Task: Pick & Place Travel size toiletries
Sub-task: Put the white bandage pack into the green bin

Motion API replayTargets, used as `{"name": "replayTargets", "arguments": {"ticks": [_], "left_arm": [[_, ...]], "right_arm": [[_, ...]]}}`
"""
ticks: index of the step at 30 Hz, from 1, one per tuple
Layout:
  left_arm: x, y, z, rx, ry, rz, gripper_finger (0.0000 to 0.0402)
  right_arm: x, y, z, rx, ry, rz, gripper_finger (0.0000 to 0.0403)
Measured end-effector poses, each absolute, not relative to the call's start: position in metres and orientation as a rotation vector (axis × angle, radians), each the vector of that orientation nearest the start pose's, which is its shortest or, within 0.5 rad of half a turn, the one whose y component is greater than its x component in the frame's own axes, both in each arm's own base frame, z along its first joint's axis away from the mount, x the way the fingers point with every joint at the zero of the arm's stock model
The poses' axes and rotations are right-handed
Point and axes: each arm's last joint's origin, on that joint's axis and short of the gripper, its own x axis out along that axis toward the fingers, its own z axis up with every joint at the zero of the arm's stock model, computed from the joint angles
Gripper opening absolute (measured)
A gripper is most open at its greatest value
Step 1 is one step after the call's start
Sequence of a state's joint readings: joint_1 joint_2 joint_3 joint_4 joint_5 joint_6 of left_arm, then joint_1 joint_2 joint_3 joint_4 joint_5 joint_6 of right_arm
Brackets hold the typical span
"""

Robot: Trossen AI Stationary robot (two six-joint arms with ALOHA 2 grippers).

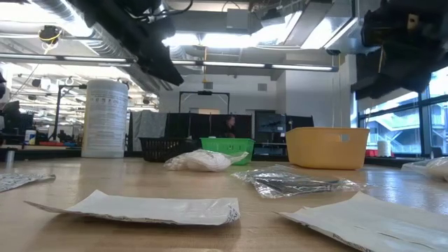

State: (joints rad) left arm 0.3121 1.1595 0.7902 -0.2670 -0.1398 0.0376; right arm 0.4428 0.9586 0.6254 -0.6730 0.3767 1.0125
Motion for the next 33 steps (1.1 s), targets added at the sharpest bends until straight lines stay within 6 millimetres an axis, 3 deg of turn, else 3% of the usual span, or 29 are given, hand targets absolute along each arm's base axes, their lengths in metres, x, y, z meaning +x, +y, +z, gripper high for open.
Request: {"name": "replayTargets", "arguments": {"ticks": [12, 18, 24, 33], "left_arm": [[0.232, 0.017, 0.222, -0.094, 0.755, 0.242, 0.0143], [0.227, -0.020, 0.217, -0.091, 0.805, 0.117, 0.0143], [0.215, -0.056, 0.211, -0.115, 0.895, 0.015, 0.0144], [0.201, -0.093, 0.209, -0.226, 0.940, -0.053, 0.0159]], "right_arm": [[0.160, 0.083, 0.201, 0.510, 0.892, -0.425, 0.0007], [0.160, 0.083, 0.201, 0.483, 0.856, -0.453, 0.0019], [0.160, 0.083, 0.202, 0.475, 0.847, -0.459, 0.0006], [0.160, 0.082, 0.202, 0.456, 0.821, -0.477, 0.0022]]}}
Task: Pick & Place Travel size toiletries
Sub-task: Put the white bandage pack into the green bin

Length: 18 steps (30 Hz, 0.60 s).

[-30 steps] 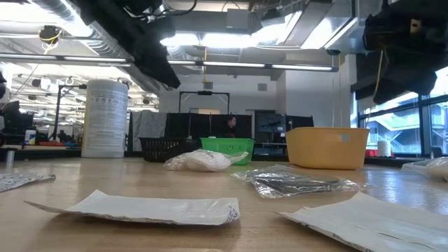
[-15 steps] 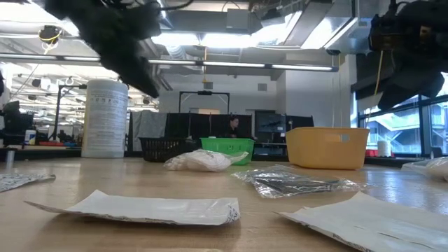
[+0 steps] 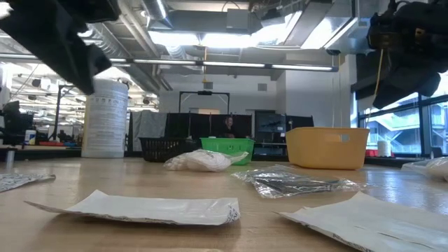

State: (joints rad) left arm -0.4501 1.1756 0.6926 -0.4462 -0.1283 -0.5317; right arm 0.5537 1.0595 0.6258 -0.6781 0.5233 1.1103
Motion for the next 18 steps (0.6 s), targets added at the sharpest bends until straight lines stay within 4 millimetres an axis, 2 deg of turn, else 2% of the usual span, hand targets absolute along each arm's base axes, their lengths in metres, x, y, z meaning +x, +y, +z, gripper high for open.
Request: {"name": "replayTargets", "arguments": {"ticks": [3, 8, 12, 18], "left_arm": [[0.198, -0.101, 0.207, -0.278, 0.967, -0.058, 0.0173], [0.193, -0.115, 0.194, -0.245, 1.051, -0.067, 0.0190], [0.191, -0.127, 0.180, -0.223, 1.126, -0.059, 0.0190], [0.187, -0.140, 0.163, -0.197, 1.211, -0.043, 0.0185]], "right_arm": [[0.160, 0.082, 0.202, 0.451, 0.812, -0.484, 0.0023], [0.160, 0.082, 0.202, 0.451, 0.812, -0.484, 0.0009], [0.160, 0.082, 0.202, 0.452, 0.812, -0.484, 0.0004], [0.161, 0.082, 0.202, 0.459, 0.808, -0.484, 0.0024]]}}
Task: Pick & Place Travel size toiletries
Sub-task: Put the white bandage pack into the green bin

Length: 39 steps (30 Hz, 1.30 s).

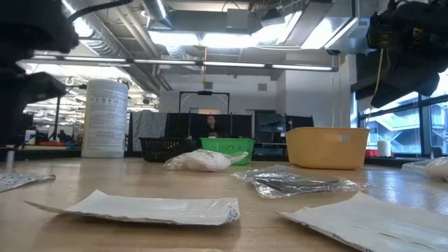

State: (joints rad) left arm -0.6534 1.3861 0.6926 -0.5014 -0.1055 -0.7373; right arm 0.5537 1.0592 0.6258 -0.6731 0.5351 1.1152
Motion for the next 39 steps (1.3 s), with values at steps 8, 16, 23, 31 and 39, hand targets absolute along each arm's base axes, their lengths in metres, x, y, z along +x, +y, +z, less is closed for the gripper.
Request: {"name": "replayTargets", "arguments": {"ticks": [8, 16, 23, 31, 39], "left_arm": [[0.188, -0.146, 0.146, -0.200, 1.262, 0.028, 0.0185], [0.191, -0.148, 0.134, -0.208, 1.291, 0.089, 0.0184], [0.192, -0.147, 0.128, -0.254, 1.290, 0.196, 0.0182], [0.190, -0.145, 0.126, -0.236, 1.294, 0.230, 0.0119], [0.190, -0.144, 0.126, -0.197, 1.288, 0.223, 0.0062]], "right_arm": [[0.161, 0.082, 0.203, 0.467, 0.801, -0.480, 0.0021], [0.163, 0.083, 0.203, 0.474, 0.790, -0.471, 0.0004], [0.163, 0.083, 0.204, 0.477, 0.788, -0.470, 0.0024], [0.163, 0.083, 0.204, 0.476, 0.788, -0.469, 0.0010], [0.163, 0.083, 0.204, 0.475, 0.789, -0.469, 0.0016]]}}
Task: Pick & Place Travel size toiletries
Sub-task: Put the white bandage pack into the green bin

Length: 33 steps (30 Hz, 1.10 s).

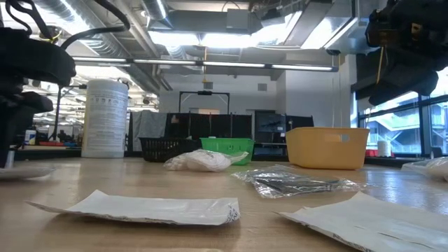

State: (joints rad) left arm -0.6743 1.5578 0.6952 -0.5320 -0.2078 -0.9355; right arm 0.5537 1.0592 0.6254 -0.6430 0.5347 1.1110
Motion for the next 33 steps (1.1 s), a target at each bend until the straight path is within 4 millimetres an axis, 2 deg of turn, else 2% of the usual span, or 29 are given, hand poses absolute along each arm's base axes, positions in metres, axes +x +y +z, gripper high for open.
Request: {"name": "replayTargets", "arguments": {"ticks": [5, 13, 20, 28, 33], "left_arm": [[0.191, -0.145, 0.127, -0.177, 1.283, 0.219, 0.0044], [0.196, -0.149, 0.140, -0.088, 1.197, 0.186, 0.0021], [0.200, -0.141, 0.149, -0.029, 1.102, 0.247, 0.0005], [0.218, -0.107, 0.166, 0.040, 0.944, 0.423, 0.0007], [0.229, -0.075, 0.185, 0.057, 0.838, 0.525, 0.0005]], "right_arm": [[0.163, 0.083, 0.204, 0.479, 0.788, -0.471, 0.0027], [0.163, 0.083, 0.204, 0.479, 0.788, -0.471, 0.0028], [0.163, 0.083, 0.204, 0.479, 0.787, -0.471, 0.0025], [0.163, 0.083, 0.204, 0.481, 0.785, -0.469, 0.0004], [0.163, 0.083, 0.204, 0.481, 0.785, -0.469, 0.0016]]}}
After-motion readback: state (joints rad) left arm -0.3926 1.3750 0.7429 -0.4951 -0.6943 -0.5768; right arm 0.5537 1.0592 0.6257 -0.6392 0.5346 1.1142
